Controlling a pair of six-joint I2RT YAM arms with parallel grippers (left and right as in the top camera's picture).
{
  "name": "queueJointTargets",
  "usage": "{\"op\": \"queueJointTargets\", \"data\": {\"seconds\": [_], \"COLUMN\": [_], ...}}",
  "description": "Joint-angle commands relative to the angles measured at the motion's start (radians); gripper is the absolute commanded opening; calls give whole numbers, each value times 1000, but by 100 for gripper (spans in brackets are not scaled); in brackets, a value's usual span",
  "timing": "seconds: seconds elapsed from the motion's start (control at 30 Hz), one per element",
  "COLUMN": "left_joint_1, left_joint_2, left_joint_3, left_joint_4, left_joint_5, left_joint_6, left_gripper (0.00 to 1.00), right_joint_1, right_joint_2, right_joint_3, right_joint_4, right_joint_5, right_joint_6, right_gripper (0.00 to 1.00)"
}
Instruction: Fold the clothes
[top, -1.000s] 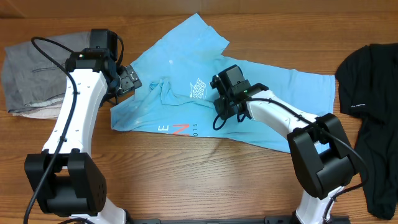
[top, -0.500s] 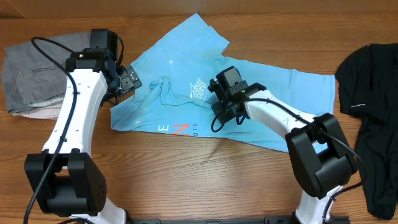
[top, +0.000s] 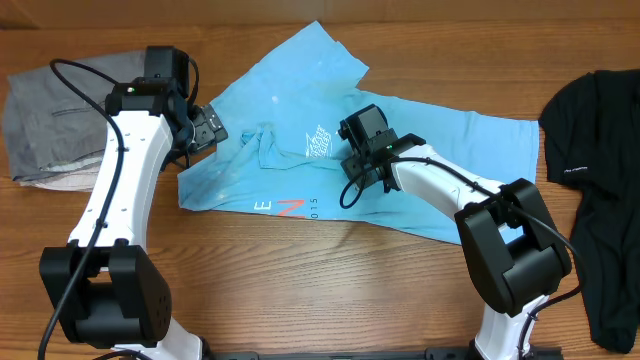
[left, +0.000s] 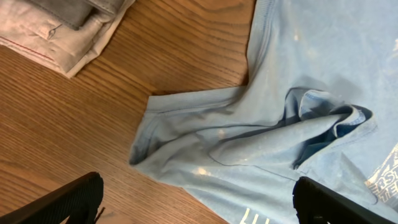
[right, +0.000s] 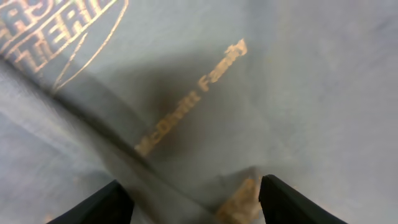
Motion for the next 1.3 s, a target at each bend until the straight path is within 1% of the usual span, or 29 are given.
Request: {"op": "queueJointTargets", "data": {"seconds": [0.0,0.13,0.27,0.37,0.43,0.5,0.6,0.67,0.73,0.8,0.87,0.97,1.1,1.27], "left_joint_1": [10,10,10,10,10,10,10,10,10,10,10,10,10,10], "left_joint_2": [11,11,11,11,11,11,11,11,11,11,11,11,11,11], "left_joint_3": [12,12,12,12,12,12,12,12,12,12,12,12,12,12], "left_joint_4": [2,2,2,2,2,2,2,2,2,2,2,2,2,2], "left_joint_5": [1,1,1,1,1,1,1,1,1,1,1,1,1,1], "left_joint_6": [-6,-6,-6,-6,-6,-6,-6,-6,-6,-6,-6,-6,-6,-6], "left_gripper": [100,100,100,100,100,100,100,100,100,100,100,100,100,100], "right_joint_1": [2,0,-11,-23,-29,-31,-28,-26,-26,-26,-26,-26,-26,-26], "right_joint_2": [12,12,12,6,-14,-46,-103,-126,-132,-126,-119,-119,-119,-119], "right_joint_3": [33,33,33,49,84,133,219,254,261,248,216,140,43,-33], "right_joint_4": [35,89,138,152,110,37,-145,-269,-370,-444,-475,-439,-343,-228], "right_joint_5": [61,93,96,96,92,82,16,-78,-159,-188,-188,-188,-216,-212], "right_joint_6": [-4,-4,-3,68,140,200,250,250,259,312,339,338,340,350], "right_gripper": [72,77,77,77,77,75,67,50,27,13,4,4,4,4]}}
